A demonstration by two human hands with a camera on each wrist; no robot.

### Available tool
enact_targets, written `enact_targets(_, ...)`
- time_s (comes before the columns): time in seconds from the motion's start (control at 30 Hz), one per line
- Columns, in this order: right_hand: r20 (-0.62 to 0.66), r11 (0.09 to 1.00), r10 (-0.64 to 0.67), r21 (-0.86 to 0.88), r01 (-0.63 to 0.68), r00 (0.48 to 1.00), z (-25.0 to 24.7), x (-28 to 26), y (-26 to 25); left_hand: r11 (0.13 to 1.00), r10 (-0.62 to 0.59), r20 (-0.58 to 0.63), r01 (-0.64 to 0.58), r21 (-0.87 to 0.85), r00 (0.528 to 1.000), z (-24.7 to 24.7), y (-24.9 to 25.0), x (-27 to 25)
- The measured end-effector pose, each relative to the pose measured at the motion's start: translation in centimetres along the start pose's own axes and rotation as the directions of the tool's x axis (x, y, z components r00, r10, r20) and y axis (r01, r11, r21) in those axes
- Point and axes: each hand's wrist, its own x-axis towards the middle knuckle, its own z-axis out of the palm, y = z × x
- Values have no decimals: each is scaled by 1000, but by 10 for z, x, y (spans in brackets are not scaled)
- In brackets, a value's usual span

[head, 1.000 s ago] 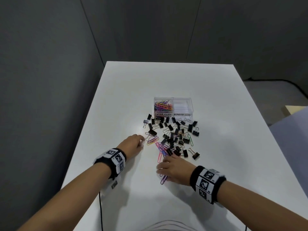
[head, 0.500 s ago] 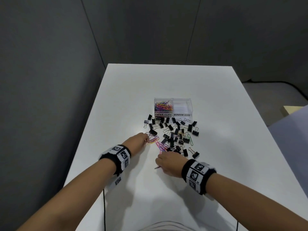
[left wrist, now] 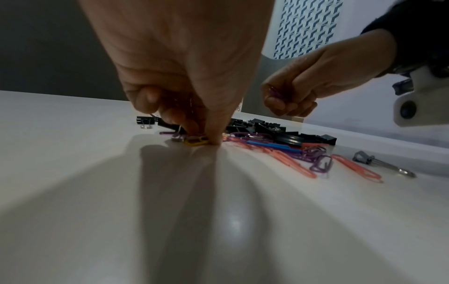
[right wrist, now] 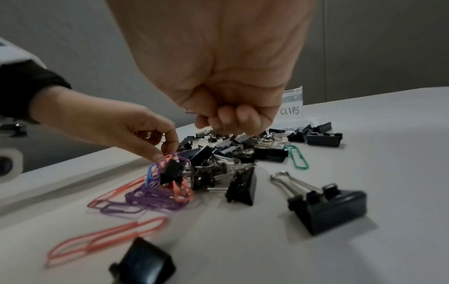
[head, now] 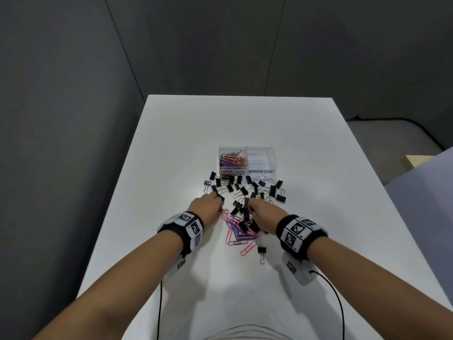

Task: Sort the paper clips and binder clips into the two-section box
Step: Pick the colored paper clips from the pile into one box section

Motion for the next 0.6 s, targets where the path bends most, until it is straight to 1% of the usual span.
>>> enact_targets(0.2, -58, 996, -14, -89, 9, 998, 12, 5, -9, 999, 16, 4, -16, 47, 1000, -1, 3, 3)
enact_targets(0.3, -70, 994, -25, -104, 18, 997, 17, 10, -16, 997, 36, 21, -38, 60, 999, -2, 2, 2)
enact_targets(0.43, -64, 986, -37, -163, 26, 997, 23, 15, -22, 998, 58, 41, -58, 2, 997, 1, 0, -2)
enact_targets(0.6, -74, 983, -35, -182, 21, 997, 24, 19, -24, 995, 41, 51, -36, -88, 998, 2, -4, -8)
